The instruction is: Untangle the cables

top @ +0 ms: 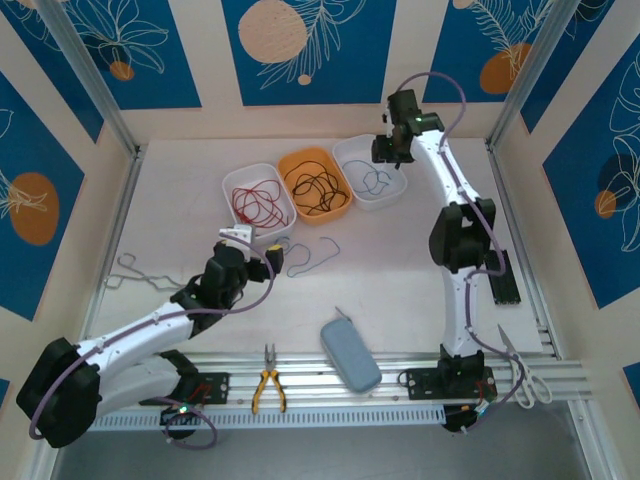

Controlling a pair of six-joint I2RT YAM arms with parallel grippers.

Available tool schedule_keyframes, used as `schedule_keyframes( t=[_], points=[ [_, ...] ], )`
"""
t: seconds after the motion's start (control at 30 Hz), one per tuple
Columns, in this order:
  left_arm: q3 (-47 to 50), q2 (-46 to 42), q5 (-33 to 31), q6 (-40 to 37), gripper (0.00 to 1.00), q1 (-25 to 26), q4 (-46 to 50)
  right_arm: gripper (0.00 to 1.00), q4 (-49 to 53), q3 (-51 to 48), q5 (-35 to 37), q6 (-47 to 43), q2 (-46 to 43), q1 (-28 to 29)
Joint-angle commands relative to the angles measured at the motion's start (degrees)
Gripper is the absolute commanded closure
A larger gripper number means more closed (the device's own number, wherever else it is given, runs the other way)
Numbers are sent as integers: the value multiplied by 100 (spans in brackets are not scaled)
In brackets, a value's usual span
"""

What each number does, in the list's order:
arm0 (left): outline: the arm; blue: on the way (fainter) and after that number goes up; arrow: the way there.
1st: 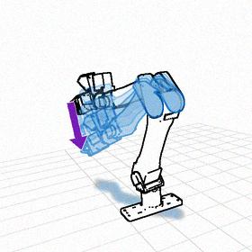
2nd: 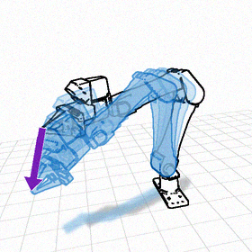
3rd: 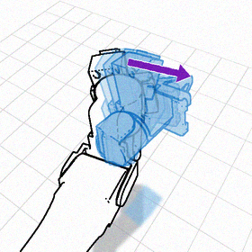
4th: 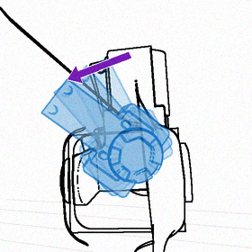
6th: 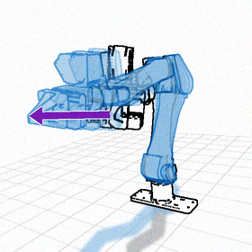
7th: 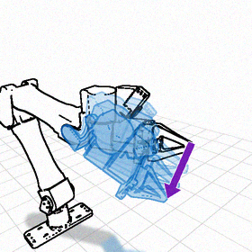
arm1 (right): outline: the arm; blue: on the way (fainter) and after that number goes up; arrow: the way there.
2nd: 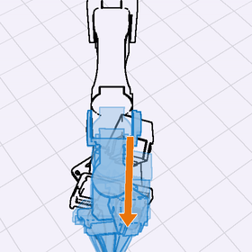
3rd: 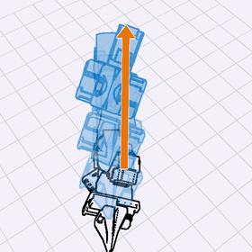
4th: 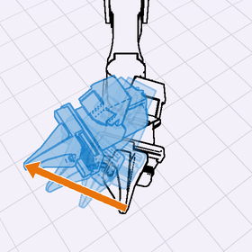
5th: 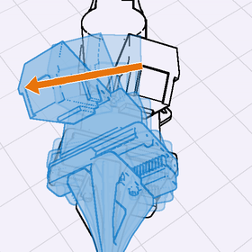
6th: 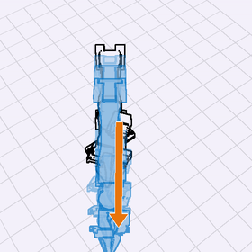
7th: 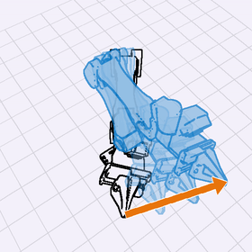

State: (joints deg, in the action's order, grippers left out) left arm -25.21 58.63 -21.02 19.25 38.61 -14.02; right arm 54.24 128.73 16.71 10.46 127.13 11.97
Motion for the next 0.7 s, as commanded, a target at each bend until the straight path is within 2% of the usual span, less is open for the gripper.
schedule_keyframes(
  t=[0.0,0.1,0.23,0.33,0.47,0.67],
  points=[
    [-1,-129,42,216,0,-75,88,47,-79,-768,71,796,-793,163],
    [39,-151,4,320,0,-85,80,47,-483,-2061,146,1347,-1686,483],
    [56,-155,-62,429,0,-90,83,43,-1559,-4216,294,2116,-2993,1189],
    [52,-137,-58,482,0,-100,88,43,-1943,-5313,336,2796,-3488,1723],
    [55,-41,-68,589,0,-106,58,41,-2168,-6086,282,3697,-3523,2411],
    [43,50,-39,771,0,-108,71,38,-2302,-6347,394,4663,-3072,3018]
  ],
)
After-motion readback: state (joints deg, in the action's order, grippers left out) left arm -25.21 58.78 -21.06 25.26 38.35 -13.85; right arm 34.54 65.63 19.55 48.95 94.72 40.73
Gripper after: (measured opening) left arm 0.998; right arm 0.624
